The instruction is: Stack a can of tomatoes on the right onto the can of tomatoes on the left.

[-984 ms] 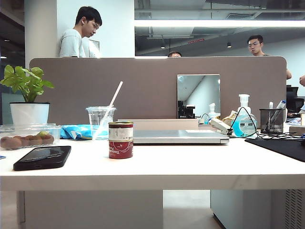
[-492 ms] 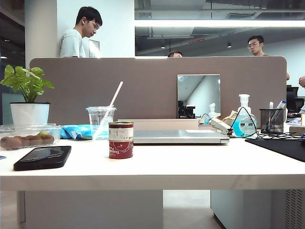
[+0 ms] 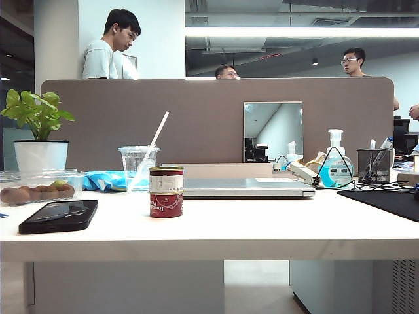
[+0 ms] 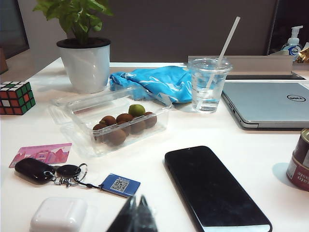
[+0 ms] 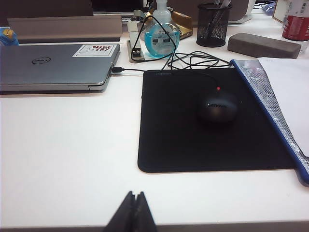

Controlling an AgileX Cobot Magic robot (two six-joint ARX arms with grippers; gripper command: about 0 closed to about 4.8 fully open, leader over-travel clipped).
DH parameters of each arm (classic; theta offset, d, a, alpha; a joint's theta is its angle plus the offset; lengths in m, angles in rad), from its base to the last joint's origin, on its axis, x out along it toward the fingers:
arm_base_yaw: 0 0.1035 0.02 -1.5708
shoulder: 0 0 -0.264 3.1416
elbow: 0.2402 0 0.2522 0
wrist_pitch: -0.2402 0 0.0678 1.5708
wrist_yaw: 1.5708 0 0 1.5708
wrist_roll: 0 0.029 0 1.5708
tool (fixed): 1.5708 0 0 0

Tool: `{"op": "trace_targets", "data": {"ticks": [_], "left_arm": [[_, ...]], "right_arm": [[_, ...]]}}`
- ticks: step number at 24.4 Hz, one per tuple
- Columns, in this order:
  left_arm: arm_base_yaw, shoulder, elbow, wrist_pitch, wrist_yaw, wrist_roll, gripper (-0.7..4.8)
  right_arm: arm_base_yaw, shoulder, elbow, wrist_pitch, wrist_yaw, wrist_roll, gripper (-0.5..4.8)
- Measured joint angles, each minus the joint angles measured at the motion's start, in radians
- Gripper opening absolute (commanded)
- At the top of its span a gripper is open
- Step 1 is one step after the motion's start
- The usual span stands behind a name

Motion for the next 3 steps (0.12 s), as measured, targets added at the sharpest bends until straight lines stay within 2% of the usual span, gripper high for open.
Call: {"op": "trace_targets", "data": {"ticks": [3], "left_arm": [[0.000, 0.000, 0.000, 0.000, 0.000, 0.000, -0.04]], "right_arm": [[0.000, 0.000, 0.000, 0.000, 0.000, 0.000, -0.05]]}}
